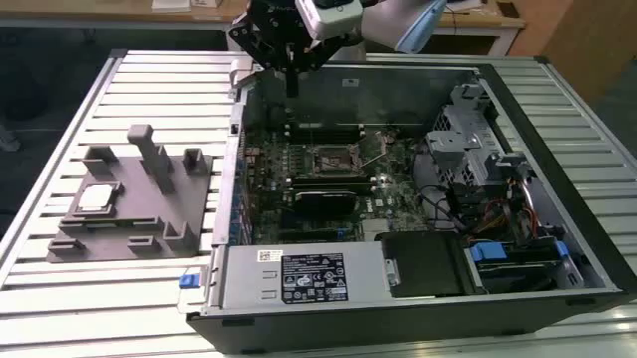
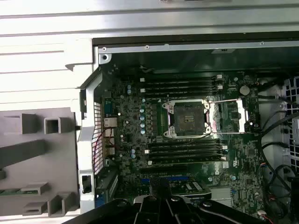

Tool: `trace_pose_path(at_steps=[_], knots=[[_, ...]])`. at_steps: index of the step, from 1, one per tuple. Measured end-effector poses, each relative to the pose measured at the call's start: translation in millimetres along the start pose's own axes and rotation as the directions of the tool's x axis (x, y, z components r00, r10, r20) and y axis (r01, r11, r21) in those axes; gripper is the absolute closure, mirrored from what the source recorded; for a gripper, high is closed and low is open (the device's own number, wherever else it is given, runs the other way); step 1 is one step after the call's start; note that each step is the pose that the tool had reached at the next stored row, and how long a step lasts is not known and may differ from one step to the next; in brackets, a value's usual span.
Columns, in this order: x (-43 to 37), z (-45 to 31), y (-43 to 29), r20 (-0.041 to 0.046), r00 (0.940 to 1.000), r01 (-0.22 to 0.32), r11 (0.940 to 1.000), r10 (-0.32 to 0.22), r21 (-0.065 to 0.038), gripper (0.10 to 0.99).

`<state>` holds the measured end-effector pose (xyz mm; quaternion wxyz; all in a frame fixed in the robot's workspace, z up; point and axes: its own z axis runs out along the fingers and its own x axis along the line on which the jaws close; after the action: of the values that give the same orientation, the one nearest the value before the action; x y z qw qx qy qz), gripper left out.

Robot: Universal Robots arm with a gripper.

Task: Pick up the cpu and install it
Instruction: 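Reach for the cpu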

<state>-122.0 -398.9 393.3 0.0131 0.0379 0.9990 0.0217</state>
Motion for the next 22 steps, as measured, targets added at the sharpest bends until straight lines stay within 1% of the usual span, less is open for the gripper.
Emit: trace_pose_path(at_steps=[12, 22], knots=[[0.5, 0.0, 0.0, 0.0, 1.0, 0.0, 1.0, 0.0, 0.0, 0.98], [11.5, -0.3, -0.9, 0.0, 1.0, 0.0, 1.0, 0.0, 0.0, 0.98]])
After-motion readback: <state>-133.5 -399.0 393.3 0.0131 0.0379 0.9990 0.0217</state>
